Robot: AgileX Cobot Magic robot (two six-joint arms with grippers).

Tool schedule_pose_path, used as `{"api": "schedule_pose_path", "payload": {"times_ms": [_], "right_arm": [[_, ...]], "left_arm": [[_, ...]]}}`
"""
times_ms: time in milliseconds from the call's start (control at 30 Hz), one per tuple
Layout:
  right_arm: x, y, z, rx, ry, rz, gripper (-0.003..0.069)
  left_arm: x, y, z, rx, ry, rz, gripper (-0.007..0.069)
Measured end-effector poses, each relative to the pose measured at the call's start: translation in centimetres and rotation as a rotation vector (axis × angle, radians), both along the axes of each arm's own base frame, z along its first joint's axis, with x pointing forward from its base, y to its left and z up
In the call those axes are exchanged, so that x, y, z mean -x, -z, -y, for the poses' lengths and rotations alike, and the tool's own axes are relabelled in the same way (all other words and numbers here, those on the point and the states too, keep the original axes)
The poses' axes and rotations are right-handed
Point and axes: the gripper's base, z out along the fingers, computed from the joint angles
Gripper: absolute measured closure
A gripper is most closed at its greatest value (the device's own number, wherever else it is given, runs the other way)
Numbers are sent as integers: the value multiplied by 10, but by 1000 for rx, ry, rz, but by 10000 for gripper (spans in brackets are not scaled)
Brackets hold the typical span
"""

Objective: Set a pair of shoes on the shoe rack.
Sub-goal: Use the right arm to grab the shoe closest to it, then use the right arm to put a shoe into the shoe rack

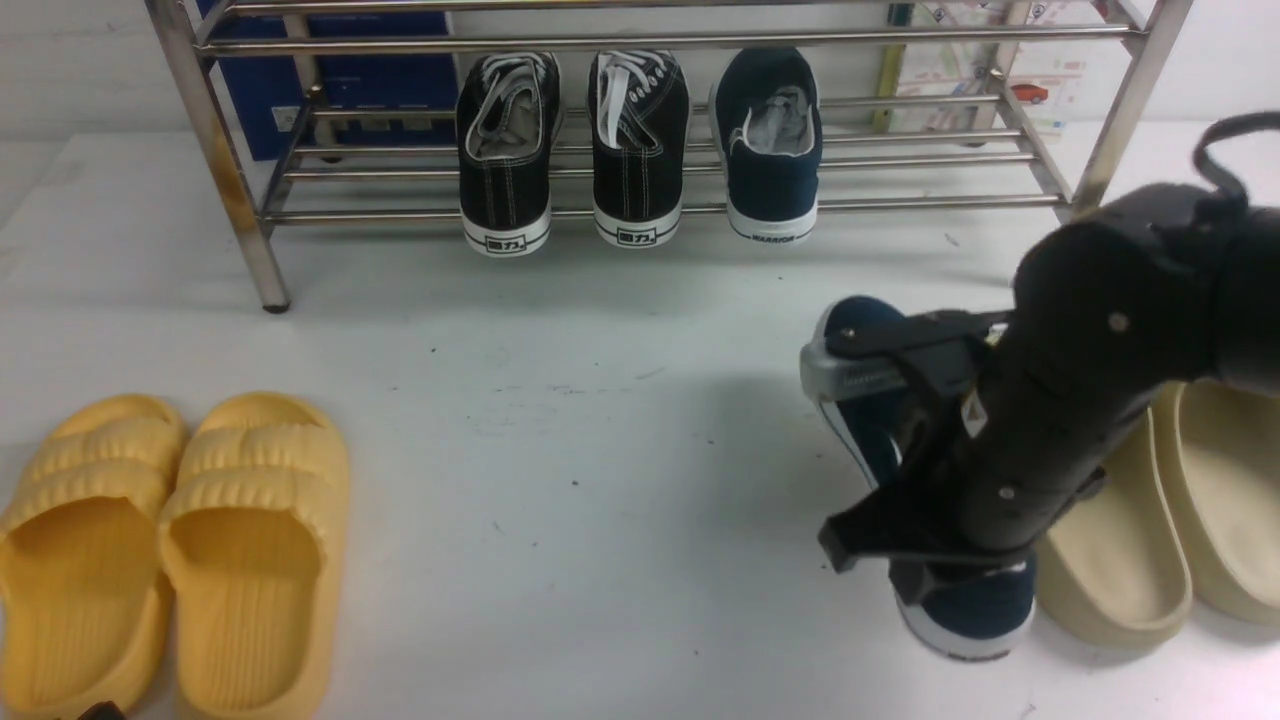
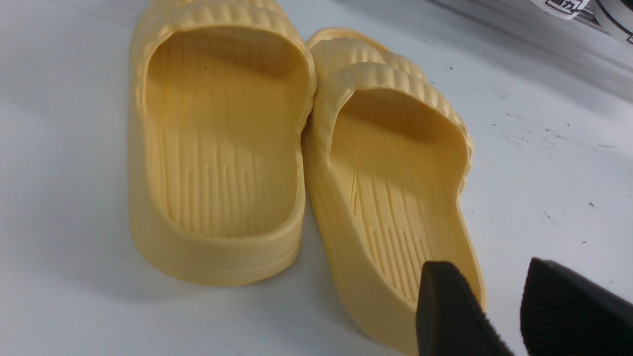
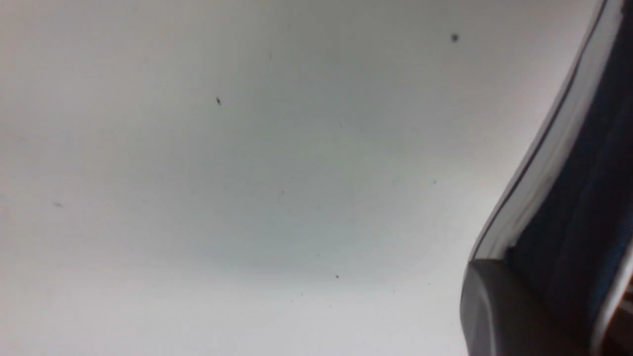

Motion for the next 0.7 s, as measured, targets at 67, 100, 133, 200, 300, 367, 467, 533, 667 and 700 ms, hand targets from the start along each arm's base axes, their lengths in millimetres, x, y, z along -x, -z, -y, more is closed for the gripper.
{"api": "schedule_pose_path", "payload": {"times_ms": [67, 100, 133, 200, 300, 367, 467, 533, 667, 700], "right_arm": [[-5, -8, 2, -12, 10, 26, 619], [-13, -16, 5, -16, 24, 60, 619], [-18, -18, 8, -15, 34, 74, 619], [-34, -24, 16, -11, 60, 109, 619], [-62, -26, 29, 0, 101, 141, 619], [-78, -25, 34, 6, 117, 152, 619], [-105, -22, 41, 8, 127, 172, 619], [-128, -22, 45, -4, 136, 193, 619], [-165, -12, 48, -27, 158, 204, 619], [-166, -15, 49, -30, 159, 211, 619]], "left_arm": [[0, 0, 0, 0, 0, 0, 386], [0, 0, 0, 0, 0, 0, 386], [0, 0, 0, 0, 0, 0, 386], [0, 0, 0, 0, 0, 0, 386], [0, 0, 0, 0, 0, 0, 386], [0, 0, 0, 0, 0, 0, 386], [0, 0, 0, 0, 0, 0, 386], [0, 0, 0, 0, 0, 0, 386], [0, 0, 0, 0, 0, 0, 386], [0, 0, 0, 0, 0, 0, 386]]}}
